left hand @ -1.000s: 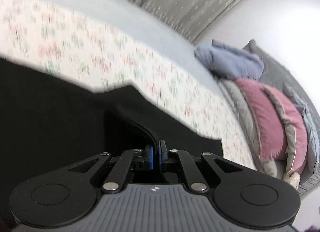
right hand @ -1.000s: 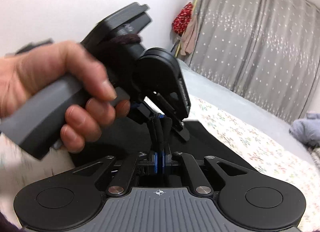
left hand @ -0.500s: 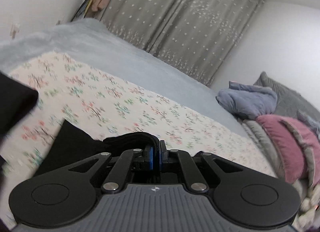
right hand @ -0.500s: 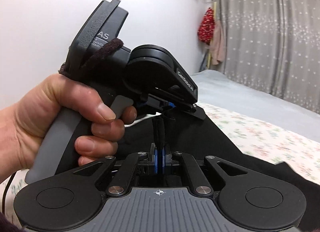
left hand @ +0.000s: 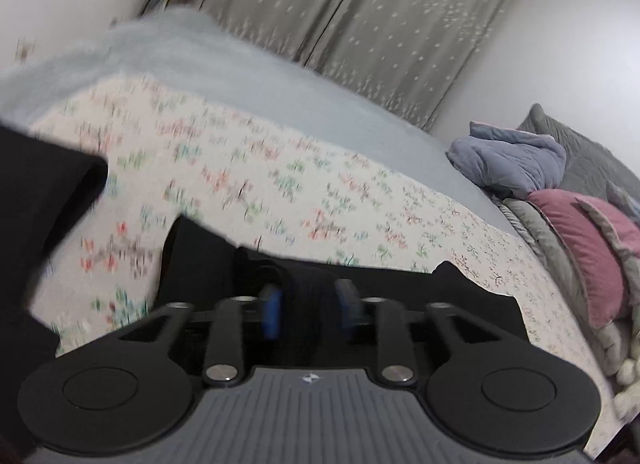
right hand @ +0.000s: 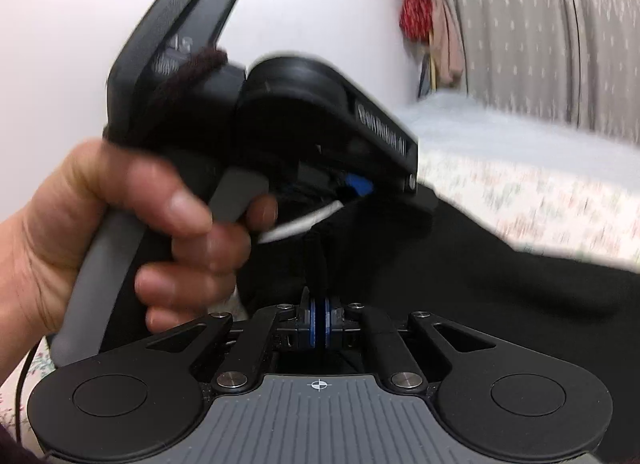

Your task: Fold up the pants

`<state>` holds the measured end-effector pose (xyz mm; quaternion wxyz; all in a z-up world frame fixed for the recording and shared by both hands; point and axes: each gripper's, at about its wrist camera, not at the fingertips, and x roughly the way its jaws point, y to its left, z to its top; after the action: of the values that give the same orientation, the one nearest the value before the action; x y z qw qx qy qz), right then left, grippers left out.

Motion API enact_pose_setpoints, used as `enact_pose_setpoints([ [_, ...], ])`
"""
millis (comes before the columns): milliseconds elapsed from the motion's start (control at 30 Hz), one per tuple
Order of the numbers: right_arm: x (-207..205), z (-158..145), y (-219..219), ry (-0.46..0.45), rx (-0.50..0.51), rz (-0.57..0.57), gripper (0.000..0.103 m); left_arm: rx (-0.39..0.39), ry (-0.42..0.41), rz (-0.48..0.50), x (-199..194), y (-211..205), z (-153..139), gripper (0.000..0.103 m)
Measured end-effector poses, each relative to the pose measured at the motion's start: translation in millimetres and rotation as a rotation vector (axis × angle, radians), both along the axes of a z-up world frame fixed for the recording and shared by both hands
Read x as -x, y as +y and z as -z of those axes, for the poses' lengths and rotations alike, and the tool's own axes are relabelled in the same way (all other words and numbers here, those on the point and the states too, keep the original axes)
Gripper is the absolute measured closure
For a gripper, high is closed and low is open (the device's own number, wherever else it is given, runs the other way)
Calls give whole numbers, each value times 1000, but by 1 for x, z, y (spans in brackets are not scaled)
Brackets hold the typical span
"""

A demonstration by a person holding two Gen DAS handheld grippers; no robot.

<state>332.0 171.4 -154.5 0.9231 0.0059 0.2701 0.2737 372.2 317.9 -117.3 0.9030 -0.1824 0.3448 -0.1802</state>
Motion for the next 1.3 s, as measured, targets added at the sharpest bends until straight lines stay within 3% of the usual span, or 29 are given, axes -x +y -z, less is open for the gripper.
enact_pose_setpoints([
  [133, 10, 4, -4, 27, -14, -12, 98, 66, 67, -28, -9, 6, 8, 53],
  [200, 21, 4, -3, 27, -6, -22, 98, 51, 93, -30, -17, 2, 9, 53],
  [300, 18, 3, -3, 25, 16, -42, 98, -59, 144, -7, -31, -18, 12, 53],
  [367, 16, 5, -4, 36, 14, -56, 98, -167, 176, -24, -42, -31, 14, 73],
  [400, 16, 7, -4, 39, 18, -63, 98, -194, 190, -22, -47, -36, 14, 91],
  [433, 18, 8, -5, 37, 19, -66, 98, -209, 195, -12, -50, -40, 13, 94],
  [533, 14, 8, -9, 35, -10, -54, 98, -273, 130, 2, -48, -45, -2, 95],
  [633, 7, 2, -11, 4, -66, -33, 98, -257, 54, 9, -43, -35, -24, 95],
  [667, 5, -1, -8, 0, -71, -27, 98, -290, 43, 25, -43, -35, -25, 95],
  [800, -15, 13, 14, 137, -21, -21, 97, -489, 157, 31, -53, -46, 3, 89],
  [833, -17, 17, 15, 147, -22, -18, 97, -511, 155, 23, -52, -44, 7, 87],
  [867, -17, 16, 13, 151, -32, -17, 96, -484, 142, 10, -50, -39, 4, 87],
  [933, -16, 8, 4, 187, -73, -48, 86, -410, 118, -79, -43, -23, -8, 87],
  [1000, -10, -2, -14, 225, -132, -110, 53, -370, 92, -157, -32, -9, -23, 86],
  [1067, 5, -13, -38, 243, -185, -138, 39, -362, 73, -212, -18, -3, -36, 85],
  [1200, 36, -37, -105, 249, -201, -112, 39, -312, 43, -178, 17, -23, -44, 78],
  [1300, 57, -53, -164, 249, -140, -32, 38, -379, 77, -144, 33, -56, -29, 76],
])
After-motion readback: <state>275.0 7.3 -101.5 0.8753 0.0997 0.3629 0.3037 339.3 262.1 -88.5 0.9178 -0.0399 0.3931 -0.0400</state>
